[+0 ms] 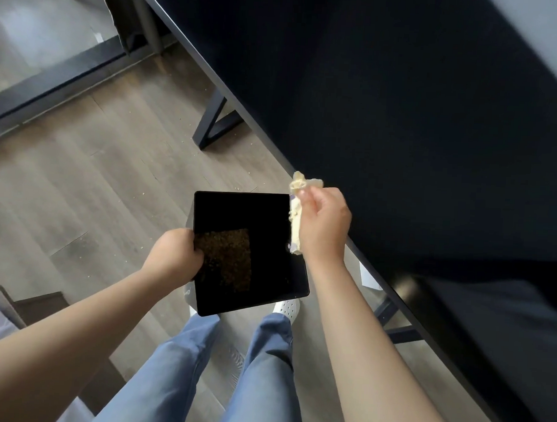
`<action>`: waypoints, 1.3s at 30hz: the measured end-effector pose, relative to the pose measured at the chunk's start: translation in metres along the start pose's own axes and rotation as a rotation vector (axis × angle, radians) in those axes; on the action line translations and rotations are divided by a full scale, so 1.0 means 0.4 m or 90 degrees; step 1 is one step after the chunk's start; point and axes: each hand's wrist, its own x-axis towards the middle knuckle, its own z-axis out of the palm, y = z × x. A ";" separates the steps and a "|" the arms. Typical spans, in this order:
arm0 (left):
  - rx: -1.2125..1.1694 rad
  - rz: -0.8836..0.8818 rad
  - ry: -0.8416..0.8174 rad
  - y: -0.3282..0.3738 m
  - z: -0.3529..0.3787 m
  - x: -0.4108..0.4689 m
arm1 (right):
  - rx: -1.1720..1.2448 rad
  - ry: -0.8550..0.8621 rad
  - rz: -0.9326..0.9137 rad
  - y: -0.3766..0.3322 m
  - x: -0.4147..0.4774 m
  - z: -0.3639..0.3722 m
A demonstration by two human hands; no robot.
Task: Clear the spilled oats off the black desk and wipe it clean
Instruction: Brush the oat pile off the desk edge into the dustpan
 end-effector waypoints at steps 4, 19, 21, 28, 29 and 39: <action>-0.002 0.003 0.009 -0.014 -0.009 0.011 | -0.011 -0.173 -0.032 0.011 -0.076 0.066; 0.005 0.020 0.025 -0.081 0.062 0.073 | -0.066 -0.065 0.116 0.179 -0.203 0.063; 0.013 0.029 0.018 -0.095 0.096 0.088 | -0.079 -0.024 0.153 0.223 -0.234 0.061; 0.020 0.016 -0.038 -0.055 0.249 0.179 | -0.102 0.008 0.216 0.376 -0.283 0.069; 0.030 0.011 -0.050 -0.065 0.274 0.182 | -0.097 0.016 0.235 0.395 -0.307 0.077; 0.039 0.048 -0.060 -0.084 0.557 0.195 | 0.002 0.114 0.336 0.610 -0.406 0.118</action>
